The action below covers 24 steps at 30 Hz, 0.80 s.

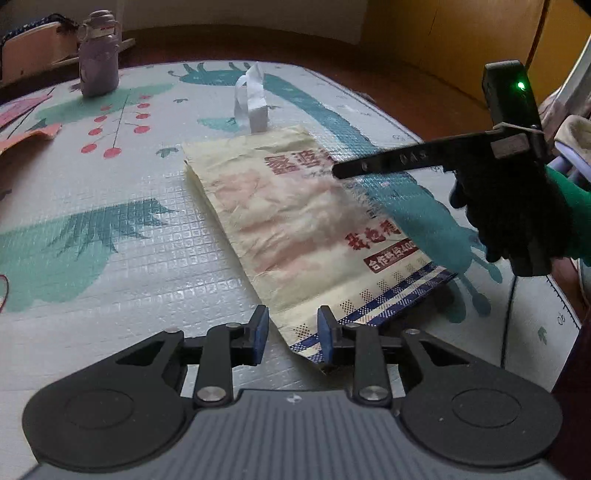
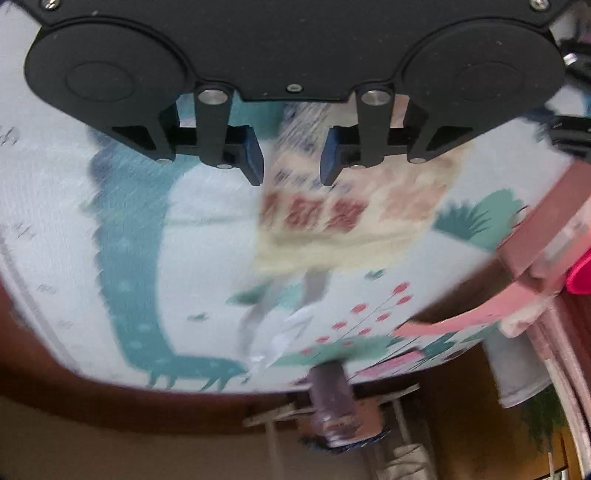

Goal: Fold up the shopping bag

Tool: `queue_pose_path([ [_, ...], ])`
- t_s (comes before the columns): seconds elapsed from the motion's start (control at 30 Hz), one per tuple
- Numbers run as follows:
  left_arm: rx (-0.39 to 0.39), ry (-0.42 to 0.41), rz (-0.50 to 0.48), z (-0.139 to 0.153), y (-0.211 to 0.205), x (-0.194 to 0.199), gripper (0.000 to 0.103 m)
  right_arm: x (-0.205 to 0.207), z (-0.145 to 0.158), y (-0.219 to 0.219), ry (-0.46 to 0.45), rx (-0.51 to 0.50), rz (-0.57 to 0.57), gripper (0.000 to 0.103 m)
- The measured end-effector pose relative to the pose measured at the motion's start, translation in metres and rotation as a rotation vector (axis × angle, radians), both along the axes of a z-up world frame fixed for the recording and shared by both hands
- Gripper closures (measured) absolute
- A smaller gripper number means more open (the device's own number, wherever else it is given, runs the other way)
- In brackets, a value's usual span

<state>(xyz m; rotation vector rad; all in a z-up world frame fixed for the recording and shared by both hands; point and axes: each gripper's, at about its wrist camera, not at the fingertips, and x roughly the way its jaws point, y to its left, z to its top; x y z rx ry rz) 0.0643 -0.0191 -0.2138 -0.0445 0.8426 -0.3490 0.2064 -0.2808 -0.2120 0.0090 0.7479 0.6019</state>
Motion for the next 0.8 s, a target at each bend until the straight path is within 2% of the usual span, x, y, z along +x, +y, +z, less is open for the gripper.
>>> queue_pose_path([
  [0.03, -0.001, -0.018, 0.022, 0.005, 0.002, 0.001, 0.075, 0.000, 0.004, -0.002, 0.001, -0.007, -0.011, 0.067],
  [0.07, 0.001, -0.072, 0.053, 0.013, 0.005, 0.001, 0.075, -0.004, 0.011, -0.004, -0.011, -0.024, -0.006, 0.067],
  [0.17, -0.043, -0.169, 0.041, 0.024, 0.003, 0.000, 0.075, -0.027, 0.034, -0.002, -0.073, -0.059, 0.114, 0.067],
  [0.27, -0.012, -0.151, -0.001, 0.012, -0.015, 0.005, 0.075, -0.049, 0.038, 0.016, -0.112, -0.113, 0.267, 0.067],
  [0.33, 0.004, -0.102, -0.026, -0.002, -0.022, 0.006, 0.073, -0.063, 0.027, 0.033, -0.092, -0.191, 0.372, 0.068],
  [0.37, 0.056, -0.035, -0.046, -0.016, -0.027, 0.010, 0.068, -0.070, 0.020, 0.041, -0.079, -0.231, 0.421, 0.068],
  [0.4, 0.092, -0.042, -0.067, -0.019, -0.031, 0.008, 0.057, -0.074, 0.014, 0.046, -0.060, -0.266, 0.454, 0.068],
  [0.43, 0.126, -0.059, -0.087, -0.020, -0.034, 0.005, 0.041, -0.076, 0.007, 0.051, -0.037, -0.298, 0.478, 0.067],
  [0.47, 0.137, -0.027, -0.095, -0.018, -0.034, 0.008, 0.041, -0.077, 0.005, 0.052, -0.008, -0.303, 0.487, 0.064],
  [0.5, 0.133, 0.006, -0.097, -0.015, -0.032, 0.012, 0.041, -0.077, 0.006, 0.052, 0.026, -0.292, 0.489, 0.056],
  [0.57, 0.148, -0.003, -0.118, -0.005, -0.026, 0.012, 0.041, -0.079, 0.010, 0.051, 0.035, -0.278, 0.492, 0.056],
  [0.63, 0.168, -0.056, -0.158, 0.009, -0.020, 0.007, 0.041, -0.091, 0.019, 0.049, -0.013, -0.291, 0.525, 0.056],
  [0.73, 0.187, -0.098, -0.229, 0.028, -0.013, 0.006, 0.041, -0.117, 0.033, 0.046, -0.140, -0.339, 0.602, 0.056],
  [0.8, 0.261, -0.120, -0.315, 0.038, -0.019, 0.002, 0.041, -0.141, 0.038, 0.045, -0.255, -0.385, 0.672, 0.056],
])
